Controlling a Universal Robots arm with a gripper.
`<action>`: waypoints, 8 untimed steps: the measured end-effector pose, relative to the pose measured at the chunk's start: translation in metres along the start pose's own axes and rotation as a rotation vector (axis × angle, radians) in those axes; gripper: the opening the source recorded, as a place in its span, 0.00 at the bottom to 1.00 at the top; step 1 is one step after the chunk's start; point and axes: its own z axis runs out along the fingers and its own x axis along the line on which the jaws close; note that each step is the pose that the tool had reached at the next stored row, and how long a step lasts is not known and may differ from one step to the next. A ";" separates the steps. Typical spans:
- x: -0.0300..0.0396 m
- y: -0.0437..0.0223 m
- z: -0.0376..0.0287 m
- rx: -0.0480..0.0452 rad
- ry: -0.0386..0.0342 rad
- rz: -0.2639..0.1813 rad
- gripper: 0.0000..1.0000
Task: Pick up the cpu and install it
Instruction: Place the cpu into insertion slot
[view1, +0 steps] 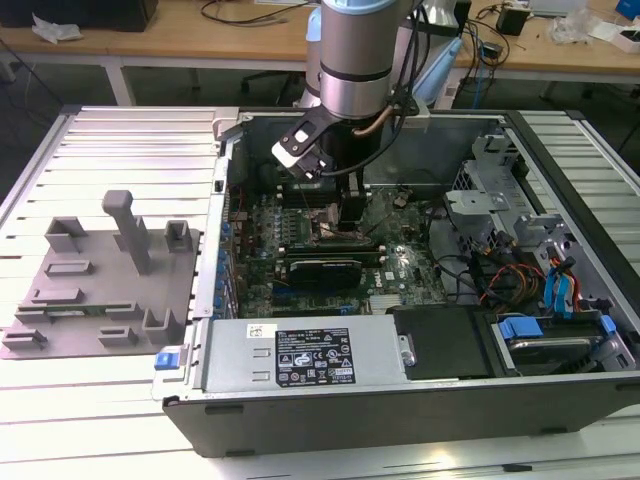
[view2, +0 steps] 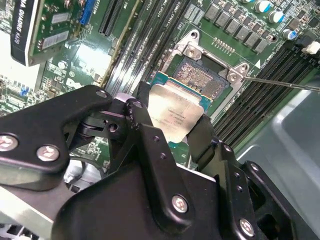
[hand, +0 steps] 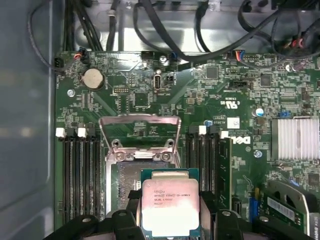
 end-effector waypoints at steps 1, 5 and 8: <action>0.0004 0.0002 0.0008 -0.0003 0.0003 -0.011 0.55; 0.0035 -0.0010 0.0031 -0.0006 0.0006 -0.023 0.55; 0.0056 -0.0020 0.0044 -0.0006 0.0006 -0.023 0.55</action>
